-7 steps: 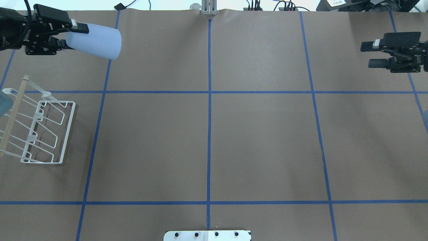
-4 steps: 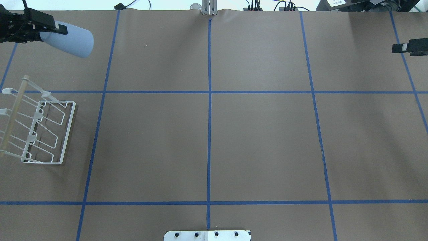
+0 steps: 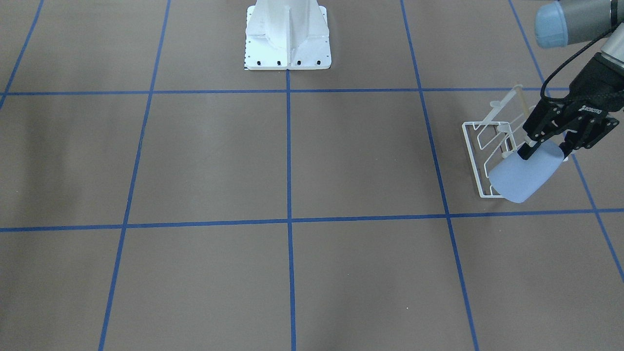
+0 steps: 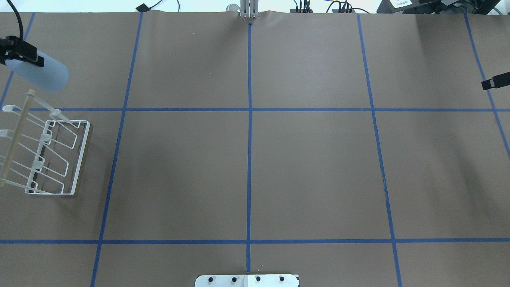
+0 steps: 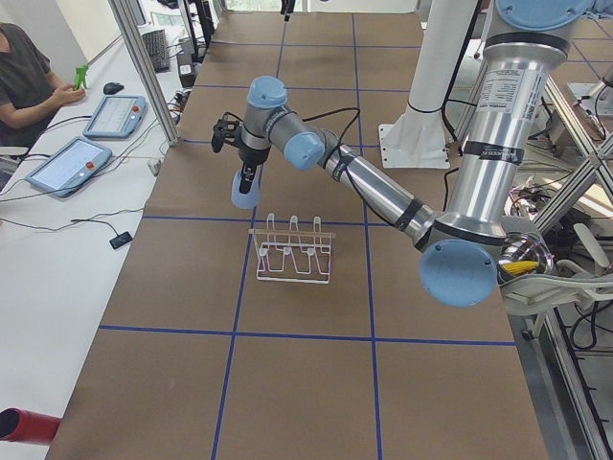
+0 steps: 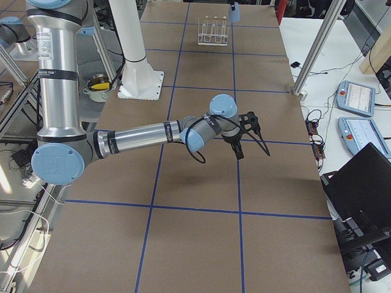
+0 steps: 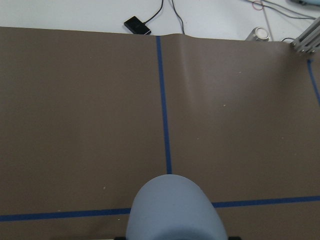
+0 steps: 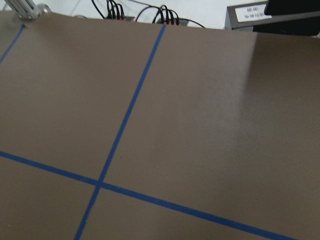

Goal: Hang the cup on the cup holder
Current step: 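Lower the cup with the left gripper onto a peg of the white rack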

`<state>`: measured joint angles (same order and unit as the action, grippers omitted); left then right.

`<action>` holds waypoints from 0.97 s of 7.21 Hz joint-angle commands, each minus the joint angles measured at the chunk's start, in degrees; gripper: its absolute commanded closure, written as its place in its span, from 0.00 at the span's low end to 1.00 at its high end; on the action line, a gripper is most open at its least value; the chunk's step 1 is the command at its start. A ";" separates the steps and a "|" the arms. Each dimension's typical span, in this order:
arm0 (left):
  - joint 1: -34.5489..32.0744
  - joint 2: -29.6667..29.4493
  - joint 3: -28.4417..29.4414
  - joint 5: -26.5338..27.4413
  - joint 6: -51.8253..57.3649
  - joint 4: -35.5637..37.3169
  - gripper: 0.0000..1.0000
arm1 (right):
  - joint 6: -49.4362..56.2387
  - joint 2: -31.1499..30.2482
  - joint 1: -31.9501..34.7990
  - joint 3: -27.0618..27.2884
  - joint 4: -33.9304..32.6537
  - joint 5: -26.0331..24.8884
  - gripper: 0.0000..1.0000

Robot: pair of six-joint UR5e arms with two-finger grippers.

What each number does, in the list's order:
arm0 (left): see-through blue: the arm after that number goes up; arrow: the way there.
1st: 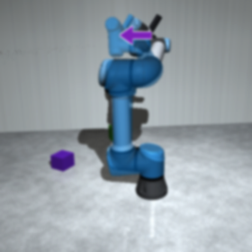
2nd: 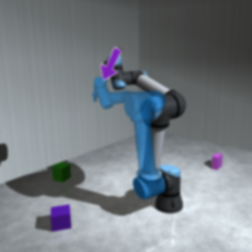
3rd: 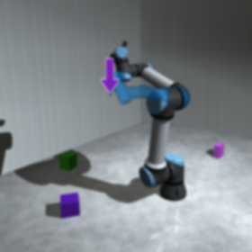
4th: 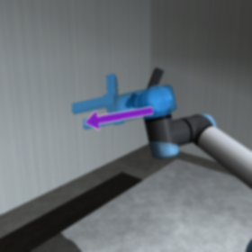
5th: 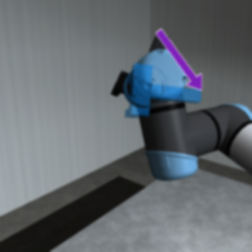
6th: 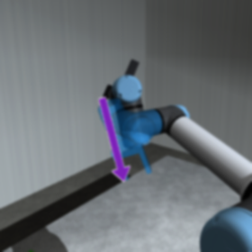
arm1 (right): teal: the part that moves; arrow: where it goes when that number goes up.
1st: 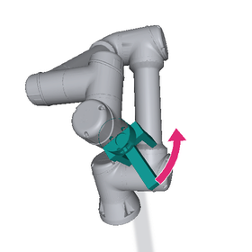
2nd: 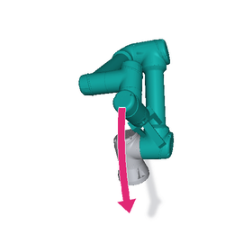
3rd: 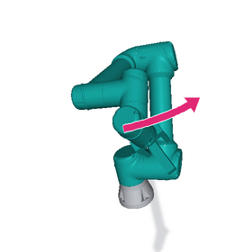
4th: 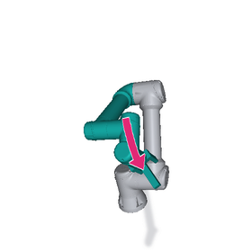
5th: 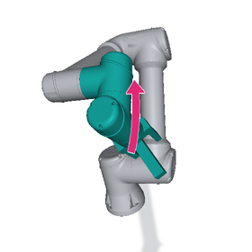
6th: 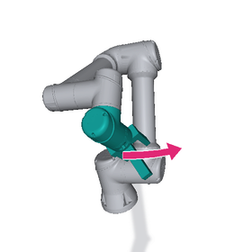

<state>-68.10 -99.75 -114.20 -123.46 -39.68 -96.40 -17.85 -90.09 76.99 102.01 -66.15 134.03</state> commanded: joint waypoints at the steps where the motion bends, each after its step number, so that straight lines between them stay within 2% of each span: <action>1: 1.99 1.93 0.03 1.29 1.98 2.45 1.00 | 12.10 1.31 1.84 1.60 -15.10 1.14 0.00; 3: 2.97 1.67 0.03 1.29 1.98 3.85 1.00 | 12.67 1.24 1.76 3.45 -18.31 1.14 0.00; 7: 4.55 2.11 -0.05 1.20 1.89 3.86 1.00 | 12.58 1.32 1.76 3.46 -18.58 1.41 0.00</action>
<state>-64.09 -97.79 -114.30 -122.20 -37.76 -92.53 -5.21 -88.78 78.75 105.45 -84.67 135.38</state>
